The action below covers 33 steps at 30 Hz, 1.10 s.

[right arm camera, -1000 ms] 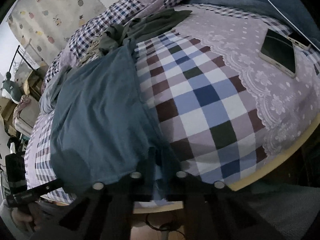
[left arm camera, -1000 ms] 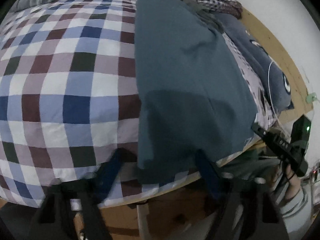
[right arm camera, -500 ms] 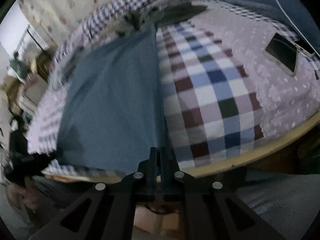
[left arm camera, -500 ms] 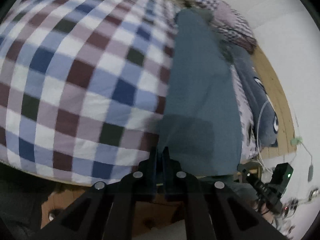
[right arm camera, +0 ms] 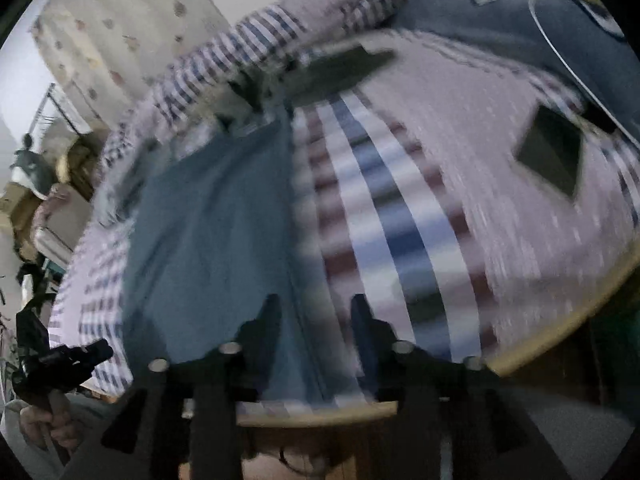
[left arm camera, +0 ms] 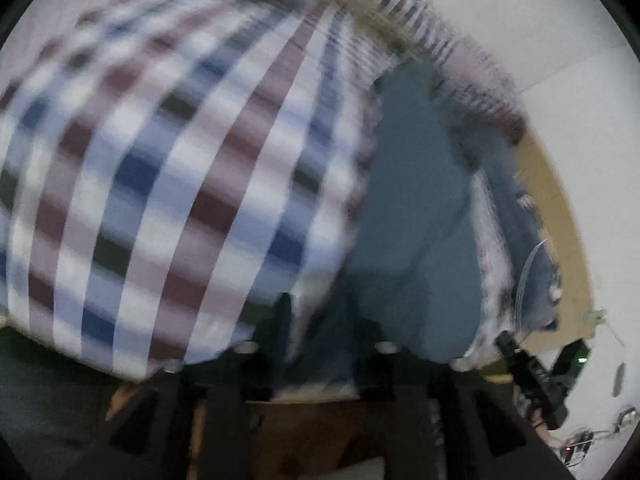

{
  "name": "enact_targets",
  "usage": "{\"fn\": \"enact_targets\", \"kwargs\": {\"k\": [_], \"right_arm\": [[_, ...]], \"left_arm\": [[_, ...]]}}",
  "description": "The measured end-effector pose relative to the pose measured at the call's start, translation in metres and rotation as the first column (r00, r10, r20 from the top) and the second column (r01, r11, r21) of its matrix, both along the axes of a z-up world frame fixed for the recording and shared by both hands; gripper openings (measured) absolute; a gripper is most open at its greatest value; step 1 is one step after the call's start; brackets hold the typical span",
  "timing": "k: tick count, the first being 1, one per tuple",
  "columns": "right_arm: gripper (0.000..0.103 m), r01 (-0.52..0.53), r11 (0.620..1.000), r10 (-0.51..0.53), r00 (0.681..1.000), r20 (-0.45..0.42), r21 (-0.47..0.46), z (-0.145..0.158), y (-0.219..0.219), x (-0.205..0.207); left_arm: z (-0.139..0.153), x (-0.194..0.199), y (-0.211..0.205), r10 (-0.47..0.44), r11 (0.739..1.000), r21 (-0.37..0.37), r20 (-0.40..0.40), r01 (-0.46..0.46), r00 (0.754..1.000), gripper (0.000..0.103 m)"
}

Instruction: Fold clothes

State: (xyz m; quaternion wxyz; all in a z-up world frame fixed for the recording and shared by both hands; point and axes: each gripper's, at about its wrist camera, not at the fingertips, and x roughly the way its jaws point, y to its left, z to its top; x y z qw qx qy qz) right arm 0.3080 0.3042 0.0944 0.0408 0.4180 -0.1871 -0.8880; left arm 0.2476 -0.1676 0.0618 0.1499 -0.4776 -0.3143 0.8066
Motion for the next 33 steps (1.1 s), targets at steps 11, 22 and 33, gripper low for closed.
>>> {"fn": "enact_targets", "kwargs": {"k": [11,22,33], "right_arm": [[0.044,-0.135,0.988,0.126,0.985,-0.114,-0.075,0.019,-0.009,-0.156],[0.045,-0.175,0.976,0.16,0.98,-0.119,-0.132,-0.002,-0.003,-0.263],[0.045,-0.288,0.949,0.284,0.957,-0.054,-0.125,-0.02,-0.01,-0.288]], "left_arm": [[0.051,-0.119,0.039,-0.16,0.987,-0.085,-0.323,0.14,0.933,0.073],[0.013,-0.242,0.097,-0.178,0.976,-0.176,-0.286,0.13,0.942,0.07],[-0.001,-0.246,0.096,-0.195,0.97,-0.199,-0.302,0.139,0.933,0.011]]}}
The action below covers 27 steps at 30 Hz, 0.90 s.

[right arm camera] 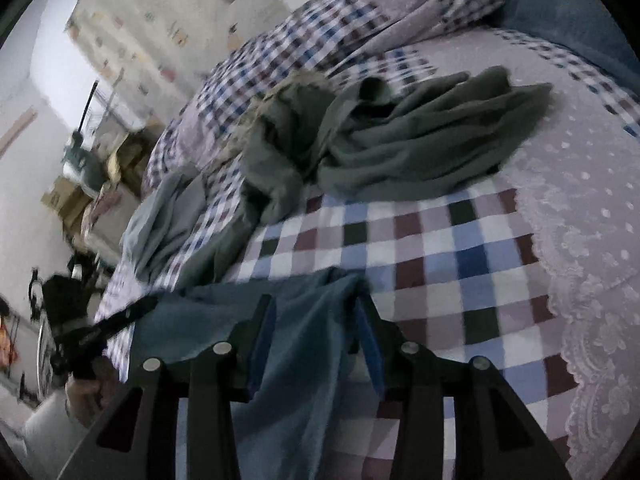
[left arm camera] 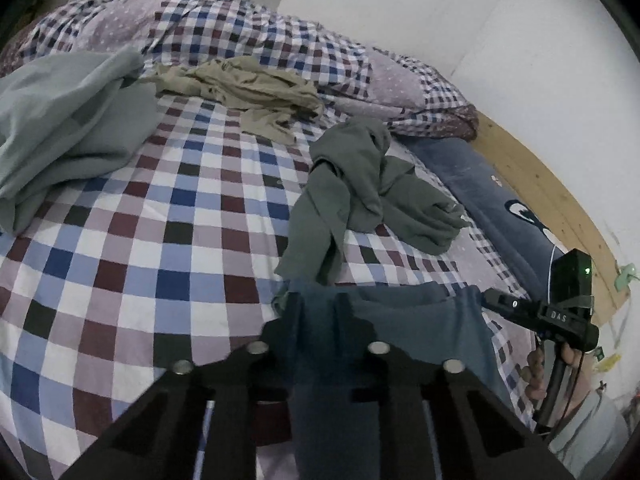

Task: Fold clothes
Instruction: 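Release the shirt with both grippers and pull them back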

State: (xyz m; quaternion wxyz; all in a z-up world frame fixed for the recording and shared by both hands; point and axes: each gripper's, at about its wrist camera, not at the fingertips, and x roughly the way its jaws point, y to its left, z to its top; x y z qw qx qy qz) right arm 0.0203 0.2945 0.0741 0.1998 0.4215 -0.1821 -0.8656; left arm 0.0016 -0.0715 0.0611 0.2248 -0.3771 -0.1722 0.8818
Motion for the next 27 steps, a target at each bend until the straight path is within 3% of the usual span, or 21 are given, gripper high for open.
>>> {"fn": "enact_targets", "kwargs": {"k": [2,3,4,8,13,15,18,19,21,22,24,27], "right_arm": [[0.043,-0.039,0.999,0.039,0.999,0.002,0.024,-0.001,-0.01,-0.003],[0.031,-0.048,0.998,0.048,0.999,-0.002,0.041,-0.002,-0.015,-0.004],[0.001,-0.057,0.997,0.058,0.998,-0.006,0.059,-0.002,-0.021,-0.006],[0.0,-0.046,0.995,0.054,0.994,-0.095,0.089,0.013,-0.035,-0.007],[0.0,0.076,0.995,-0.061,0.979,-0.193,0.069,0.029,-0.02,-0.005],[0.0,0.113,0.99,-0.098,0.983,-0.153,0.091,0.016,-0.014,-0.011],[0.004,0.187,0.966,-0.177,0.982,-0.074,0.178,-0.008,-0.007,-0.021],[0.005,0.205,0.959,-0.202,0.979,-0.037,0.193,-0.015,-0.003,-0.025],[0.008,0.235,0.953,-0.243,0.97,0.021,0.19,-0.025,0.009,-0.029],[0.015,0.254,0.951,-0.264,0.964,0.034,0.176,-0.028,0.015,-0.03],[0.028,0.278,0.953,-0.284,0.958,0.036,0.121,-0.028,0.025,-0.028],[0.038,0.282,0.959,-0.283,0.959,0.021,0.031,-0.021,0.032,-0.025]], "left_arm": [[-0.005,-0.002,-0.006,0.021,0.999,0.05,0.008,-0.022,1.0,0.01],[-0.008,-0.002,-0.012,0.038,0.996,0.085,0.014,-0.039,0.999,0.009],[-0.01,-0.003,-0.017,0.055,0.992,0.114,0.022,-0.057,0.998,0.009],[-0.014,-0.002,-0.031,0.106,0.972,0.208,0.033,-0.11,0.994,0.007],[-0.03,-0.01,-0.051,0.166,0.943,0.275,0.106,-0.189,0.98,0.007],[-0.04,-0.012,-0.07,0.231,0.915,0.301,0.158,-0.27,0.96,0.0],[-0.052,-0.013,-0.099,0.321,0.856,0.345,0.228,-0.385,0.919,0.001],[-0.05,-0.01,-0.105,0.334,0.843,0.365,0.222,-0.396,0.916,0.001],[-0.038,-0.009,-0.103,0.306,0.859,0.374,0.175,-0.351,0.936,0.012],[-0.033,-0.01,-0.096,0.27,0.879,0.365,0.151,-0.308,0.951,0.018],[-0.025,-0.012,-0.073,0.17,0.922,0.333,0.111,-0.197,0.979,0.044],[-0.021,-0.012,-0.044,0.063,0.958,0.274,0.086,-0.085,0.994,0.056]]}}
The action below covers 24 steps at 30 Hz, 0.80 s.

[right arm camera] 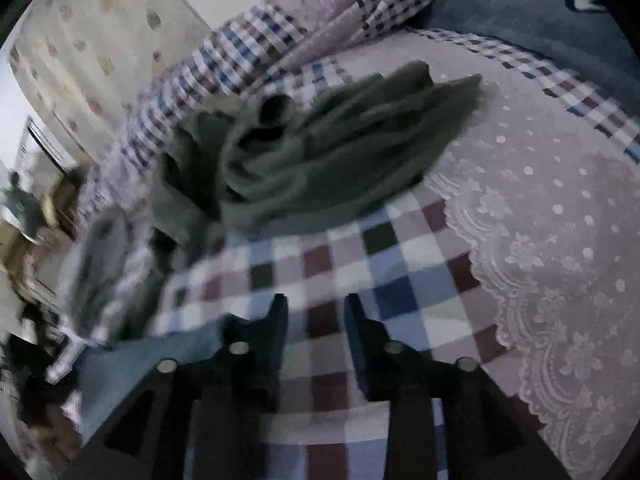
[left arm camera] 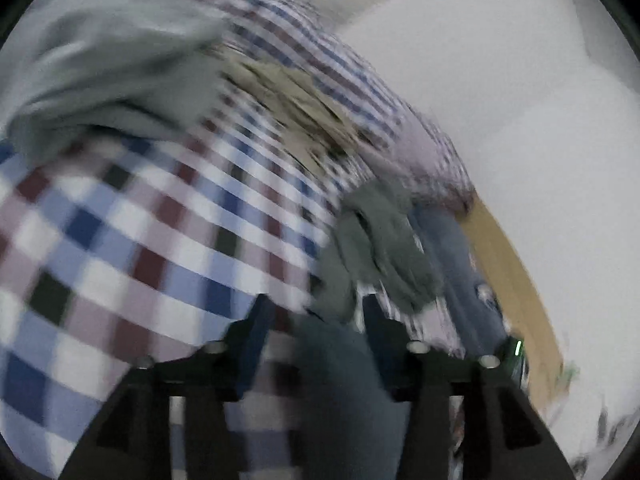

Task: Fold clothes
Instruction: 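Release the shirt with both grippers and pull them back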

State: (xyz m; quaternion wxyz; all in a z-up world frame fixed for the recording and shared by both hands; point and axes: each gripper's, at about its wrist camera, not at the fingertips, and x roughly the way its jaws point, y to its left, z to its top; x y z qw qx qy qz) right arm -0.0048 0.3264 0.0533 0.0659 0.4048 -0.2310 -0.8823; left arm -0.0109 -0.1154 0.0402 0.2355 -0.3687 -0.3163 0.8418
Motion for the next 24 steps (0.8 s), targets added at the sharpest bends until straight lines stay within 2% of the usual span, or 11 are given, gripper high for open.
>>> {"fn": "enact_targets", "kwargs": {"k": [2,4,6,9,11,14,16,18,20,22,24], "right_arm": [[0.041,-0.032,0.999,0.031,0.999,-0.035,-0.032,0.007,-0.003,0.002],[0.043,-0.075,0.997,0.074,0.996,-0.056,-0.027,0.012,-0.013,0.002],[0.043,-0.12,0.993,0.119,0.991,-0.061,-0.009,0.015,-0.026,0.001],[0.043,-0.169,0.986,0.169,0.984,-0.048,0.006,0.013,-0.043,-0.002],[0.043,-0.194,0.981,0.195,0.98,-0.03,0.018,0.008,-0.055,-0.004],[0.042,-0.211,0.975,0.213,0.977,-0.009,0.068,0.002,-0.069,-0.006],[0.041,-0.208,0.973,0.21,0.978,-0.003,0.099,0.002,-0.07,-0.005],[0.041,-0.192,0.975,0.194,0.981,-0.005,0.108,0.003,-0.066,-0.004],[0.042,-0.182,0.978,0.184,0.983,-0.011,0.099,0.004,-0.062,-0.006],[0.043,-0.172,0.981,0.175,0.984,-0.019,0.09,0.007,-0.059,-0.007],[0.043,-0.169,0.982,0.171,0.985,-0.026,0.084,0.009,-0.059,-0.007]], "left_arm": [[-0.003,-0.001,0.014,-0.034,0.998,-0.048,0.012,0.034,0.999,0.056],[-0.007,-0.002,0.017,-0.022,0.997,-0.073,0.023,0.024,0.999,0.054],[-0.012,-0.005,0.015,-0.017,0.999,-0.049,0.039,0.019,0.999,0.024],[-0.018,-0.01,0.012,-0.018,1.0,-0.002,0.056,0.018,0.998,0.013],[-0.019,-0.015,0.011,-0.018,1.0,0.024,0.056,0.017,0.998,0.01],[-0.025,-0.019,-0.002,0.082,0.991,0.096,0.076,-0.089,0.994,0.0],[-0.03,-0.02,-0.021,0.19,0.971,0.123,0.119,-0.205,0.975,0.0],[-0.033,-0.023,-0.04,0.24,0.952,0.154,0.163,-0.265,0.957,0.0],[-0.023,-0.032,-0.039,0.177,0.974,0.11,0.182,-0.198,0.967,0.0],[-0.008,-0.04,-0.026,0.075,0.996,0.044,0.173,-0.084,0.982,0.01],[0.009,-0.041,-0.005,0.0,0.998,-0.054,0.132,0.007,0.991,0.048]]}}
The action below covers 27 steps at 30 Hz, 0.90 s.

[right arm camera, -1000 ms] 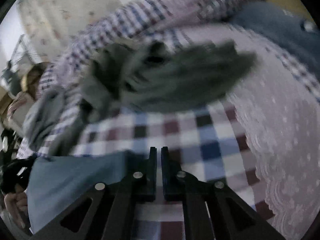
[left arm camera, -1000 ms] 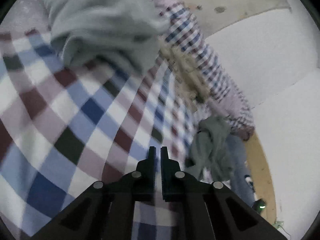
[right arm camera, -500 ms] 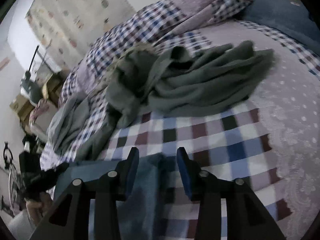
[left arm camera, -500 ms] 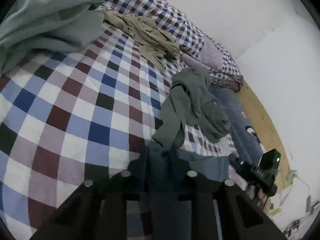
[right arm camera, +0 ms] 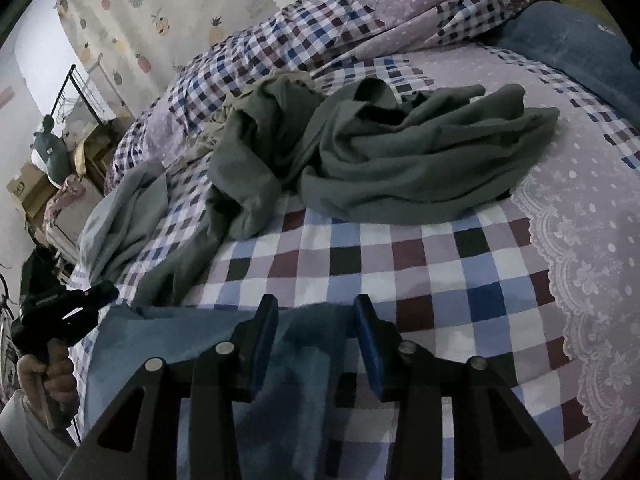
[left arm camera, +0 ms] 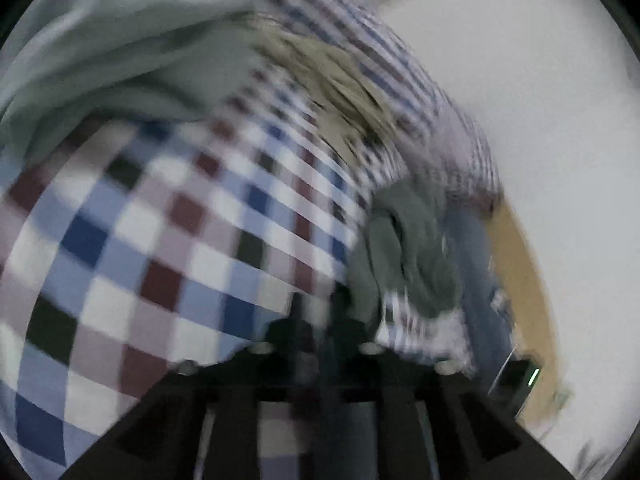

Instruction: Fold clothes

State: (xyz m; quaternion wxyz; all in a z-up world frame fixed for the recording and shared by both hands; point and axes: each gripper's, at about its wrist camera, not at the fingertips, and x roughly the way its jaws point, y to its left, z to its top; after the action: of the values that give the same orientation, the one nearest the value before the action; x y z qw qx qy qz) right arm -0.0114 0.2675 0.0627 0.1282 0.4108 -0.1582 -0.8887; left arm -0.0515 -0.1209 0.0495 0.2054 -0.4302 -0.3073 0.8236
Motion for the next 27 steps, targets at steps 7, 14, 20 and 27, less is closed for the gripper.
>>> {"fn": "enact_targets", "kwargs": {"k": [7,14,20,27], "right_arm": [[0.043,-0.018,1.0,0.018,1.0,-0.006,0.026,0.003,-0.008,0.003],[0.043,-0.02,0.999,0.021,1.0,-0.008,0.035,0.002,-0.007,0.003],[0.007,-0.029,0.998,0.031,0.999,-0.035,0.059,0.008,-0.012,0.005],[0.01,0.012,0.997,-0.011,1.0,-0.009,0.079,0.001,-0.003,0.001]], "left_arm": [[0.007,-0.01,0.058,-0.151,0.957,-0.253,-0.012,0.143,0.988,0.024],[-0.003,-0.009,0.036,-0.06,0.987,-0.153,-0.024,0.056,0.998,0.002],[0.009,-0.001,0.009,0.036,0.999,-0.028,-0.104,-0.039,0.994,0.002],[-0.011,-0.011,0.003,0.108,0.986,-0.13,-0.009,-0.108,0.994,0.025]]}}
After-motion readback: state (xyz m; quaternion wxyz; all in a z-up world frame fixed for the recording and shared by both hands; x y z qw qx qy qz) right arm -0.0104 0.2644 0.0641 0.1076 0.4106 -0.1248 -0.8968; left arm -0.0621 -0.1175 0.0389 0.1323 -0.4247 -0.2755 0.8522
